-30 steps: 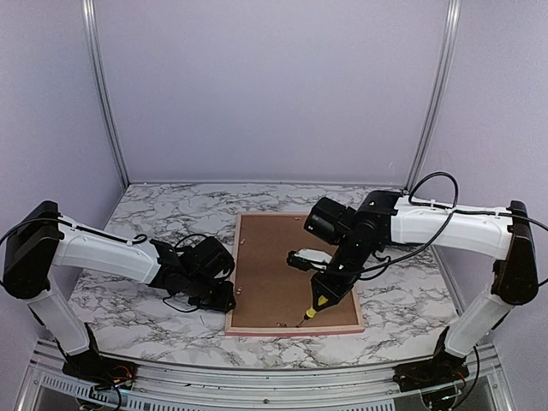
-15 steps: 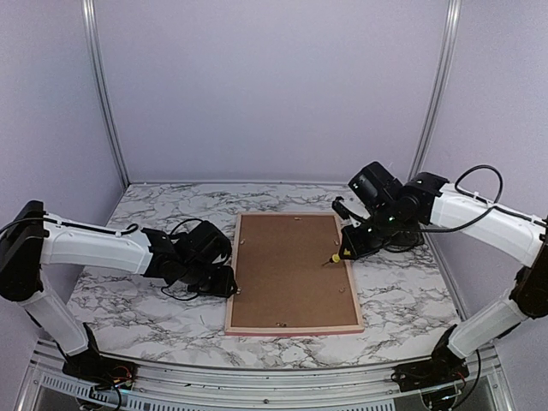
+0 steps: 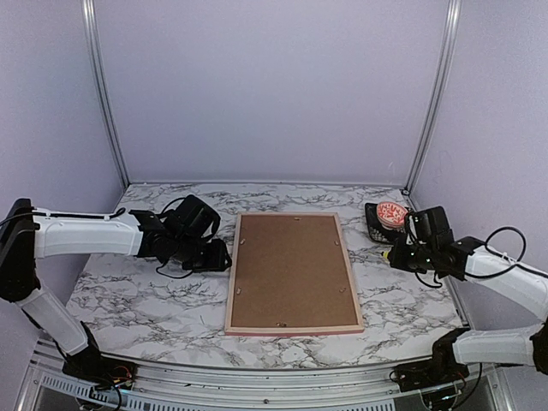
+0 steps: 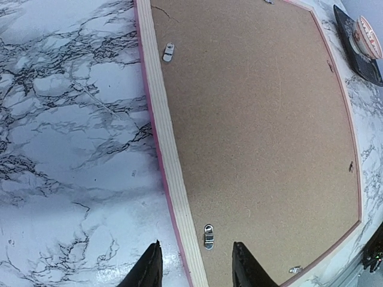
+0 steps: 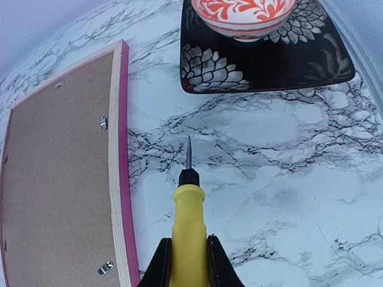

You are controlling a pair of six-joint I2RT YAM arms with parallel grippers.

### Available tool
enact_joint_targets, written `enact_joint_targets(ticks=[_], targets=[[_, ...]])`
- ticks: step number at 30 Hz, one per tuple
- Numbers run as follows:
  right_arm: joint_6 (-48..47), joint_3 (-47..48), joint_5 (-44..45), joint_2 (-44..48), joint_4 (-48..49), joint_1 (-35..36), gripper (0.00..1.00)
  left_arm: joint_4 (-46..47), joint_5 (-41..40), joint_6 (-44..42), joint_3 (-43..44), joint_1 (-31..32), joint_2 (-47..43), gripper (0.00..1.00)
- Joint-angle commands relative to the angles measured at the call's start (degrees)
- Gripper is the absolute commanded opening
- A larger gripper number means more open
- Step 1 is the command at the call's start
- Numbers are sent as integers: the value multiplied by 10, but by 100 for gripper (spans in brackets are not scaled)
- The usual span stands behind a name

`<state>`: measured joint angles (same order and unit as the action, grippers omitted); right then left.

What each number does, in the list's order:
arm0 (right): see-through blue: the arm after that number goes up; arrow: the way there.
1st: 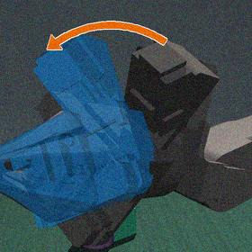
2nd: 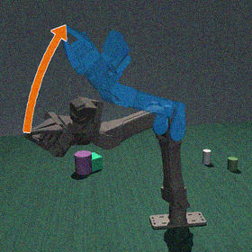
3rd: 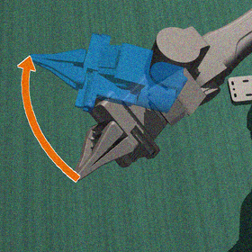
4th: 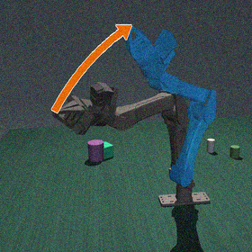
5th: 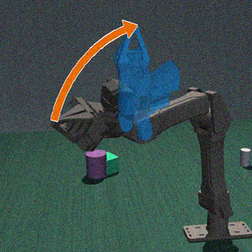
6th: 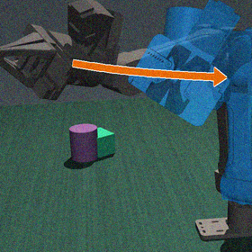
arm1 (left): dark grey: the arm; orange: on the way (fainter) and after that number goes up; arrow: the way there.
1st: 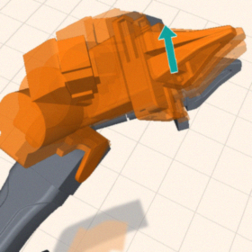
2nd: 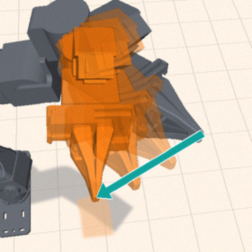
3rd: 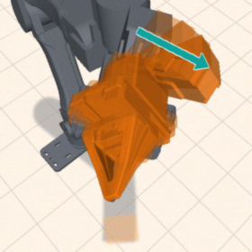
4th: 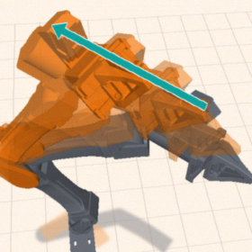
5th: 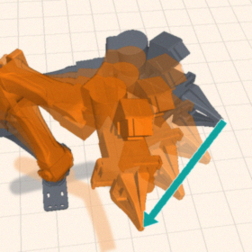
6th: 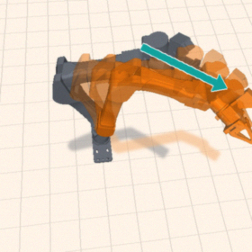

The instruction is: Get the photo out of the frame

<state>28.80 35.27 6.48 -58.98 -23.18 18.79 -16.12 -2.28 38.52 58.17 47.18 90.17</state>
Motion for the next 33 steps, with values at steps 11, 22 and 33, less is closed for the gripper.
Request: enact_joint_targets(ticks=[11,22,33], targets=[[59,-212,-116,16,386,-65,7,-26,6,-24,34,-13,18,40],[76,-214,-100,-8,331,-64,24,-24,5,-27,36,-15,31,40],[72,-184,-102,-20,269,-65,32,-24,9,-32,37,-16,42,40]])
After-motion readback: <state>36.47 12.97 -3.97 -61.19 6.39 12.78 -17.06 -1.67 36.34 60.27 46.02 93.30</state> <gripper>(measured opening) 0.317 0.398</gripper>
